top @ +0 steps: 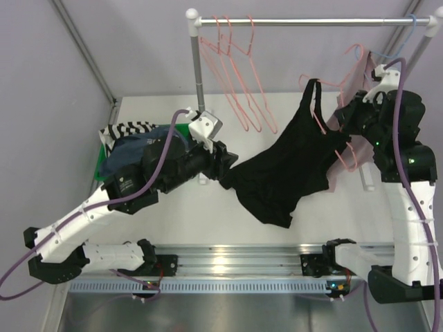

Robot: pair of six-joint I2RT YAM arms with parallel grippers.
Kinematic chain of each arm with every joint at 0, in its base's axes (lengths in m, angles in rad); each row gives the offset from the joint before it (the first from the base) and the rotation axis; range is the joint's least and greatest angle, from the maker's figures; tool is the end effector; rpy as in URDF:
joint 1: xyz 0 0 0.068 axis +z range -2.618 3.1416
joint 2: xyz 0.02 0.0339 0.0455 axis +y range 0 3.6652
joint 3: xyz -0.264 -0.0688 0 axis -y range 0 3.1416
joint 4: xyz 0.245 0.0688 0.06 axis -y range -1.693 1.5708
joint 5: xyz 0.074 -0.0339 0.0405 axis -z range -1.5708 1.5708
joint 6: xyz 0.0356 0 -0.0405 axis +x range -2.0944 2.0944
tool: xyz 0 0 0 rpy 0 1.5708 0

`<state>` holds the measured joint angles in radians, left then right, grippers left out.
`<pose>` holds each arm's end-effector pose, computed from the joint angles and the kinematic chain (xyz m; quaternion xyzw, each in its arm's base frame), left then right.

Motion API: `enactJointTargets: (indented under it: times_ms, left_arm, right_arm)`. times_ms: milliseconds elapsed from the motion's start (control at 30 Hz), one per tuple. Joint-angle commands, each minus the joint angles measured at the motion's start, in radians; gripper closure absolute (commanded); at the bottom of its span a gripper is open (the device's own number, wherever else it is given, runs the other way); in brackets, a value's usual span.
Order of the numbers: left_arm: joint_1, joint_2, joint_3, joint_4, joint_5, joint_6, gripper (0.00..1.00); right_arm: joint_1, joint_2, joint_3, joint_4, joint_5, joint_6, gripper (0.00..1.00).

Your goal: Place the tank top on the hanger

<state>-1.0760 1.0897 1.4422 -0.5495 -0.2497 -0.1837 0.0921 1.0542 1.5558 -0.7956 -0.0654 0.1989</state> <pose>0.1091 -0.1837 0.4672 0.2598 0.7262 -0.2928 0.5652 0.1794 0.0189 0.4817 0.0234 0.8025 0.1123 0.5855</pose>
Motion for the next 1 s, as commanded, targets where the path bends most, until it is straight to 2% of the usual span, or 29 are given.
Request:
enactJointTargets:
  times_ms: [0, 500, 767, 967]
  left_arm:
    - [-0.001, 0.007, 0.053, 0.025, 0.024, 0.03, 0.48]
    - [-0.001, 0.041, 0.057, 0.04, 0.053, 0.056, 0.48]
    - [0.001, 0.053, 0.058, 0.039, 0.058, 0.07, 0.48]
    - [0.001, 0.053, 0.049, 0.039, 0.056, 0.079, 0.48]
  right_arm:
    - [-0.063, 0.015, 0.11, 0.026, -0.071, -0.029, 1.0]
    - [-0.192, 0.122, 0.369, -0.033, -0.117, -0.049, 1.0]
    - [-0.249, 0.246, 0.513, -0.053, -0.201, -0.026, 1.0]
    - [-0.253, 0.303, 0.52, -0.057, -0.209, -0.032, 1.0]
